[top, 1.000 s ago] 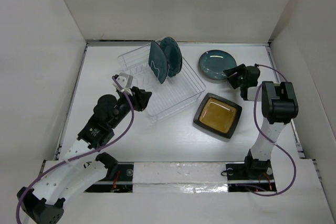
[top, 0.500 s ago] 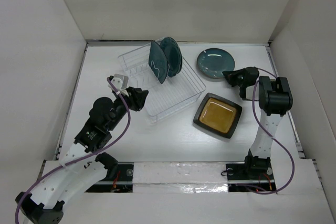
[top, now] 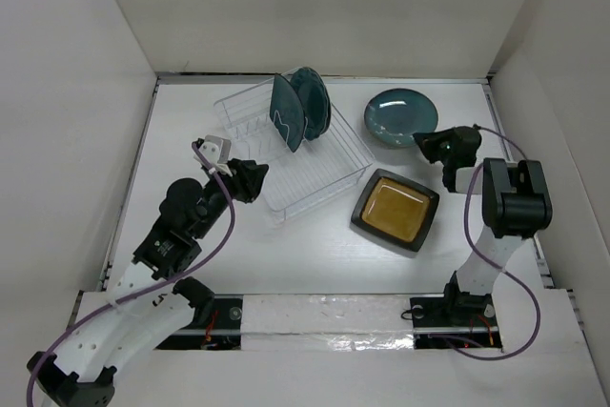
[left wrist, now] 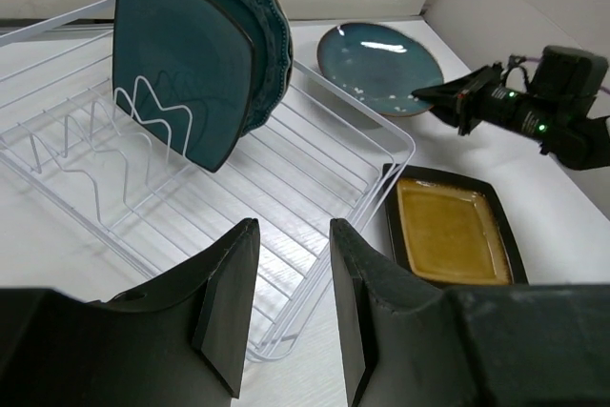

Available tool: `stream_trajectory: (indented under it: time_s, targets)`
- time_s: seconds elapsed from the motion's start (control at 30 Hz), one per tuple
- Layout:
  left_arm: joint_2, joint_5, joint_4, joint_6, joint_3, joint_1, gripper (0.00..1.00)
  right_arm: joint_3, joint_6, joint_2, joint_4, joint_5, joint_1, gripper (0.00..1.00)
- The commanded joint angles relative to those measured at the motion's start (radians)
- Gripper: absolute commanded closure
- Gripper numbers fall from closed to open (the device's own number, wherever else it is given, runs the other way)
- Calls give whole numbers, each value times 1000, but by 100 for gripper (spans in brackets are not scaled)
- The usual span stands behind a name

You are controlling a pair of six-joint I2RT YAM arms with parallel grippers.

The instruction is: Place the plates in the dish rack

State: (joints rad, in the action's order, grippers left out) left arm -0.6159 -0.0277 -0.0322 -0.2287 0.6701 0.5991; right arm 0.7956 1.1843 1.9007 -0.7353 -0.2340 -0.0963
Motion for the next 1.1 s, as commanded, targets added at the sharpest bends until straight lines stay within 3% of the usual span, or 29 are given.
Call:
stream_trajectory:
  time_s: [0.0, 0.27, 0.5, 0.6, 0.63, 0.83, 0.93, 0.97, 1.07]
  targets:
    - [31, 0, -37, 6, 39, -4, 68, 71, -88, -271, -195, 16, 32, 100]
    - [129, -52, -46, 0, 23, -4, 71, 292, -464, -500, 147, 205, 307, 100]
    - [218, -101, -69, -17, 2, -4, 77, 710, -761, -349, 428, 306, 559, 100]
    - [269, -138, -84, -20, -13, -4, 88, 886, -828, -244, 543, 375, 647, 100]
    - [289, -143, -86, -20, -20, -4, 100, 925, -845, -223, 566, 402, 687, 100]
    - [277, -107, -83, -21, -15, -4, 100, 1256, -972, -13, 775, 630, 805, 100]
    - [262, -104, -72, -26, -9, -4, 100, 1335, -1008, 56, 827, 745, 834, 100]
    - [263, -101, -72, -29, -9, -4, 93, 1352, -1015, 72, 826, 810, 851, 100]
    - [272, -98, -84, -31, -14, -4, 87, 1360, -1005, 83, 832, 869, 862, 100]
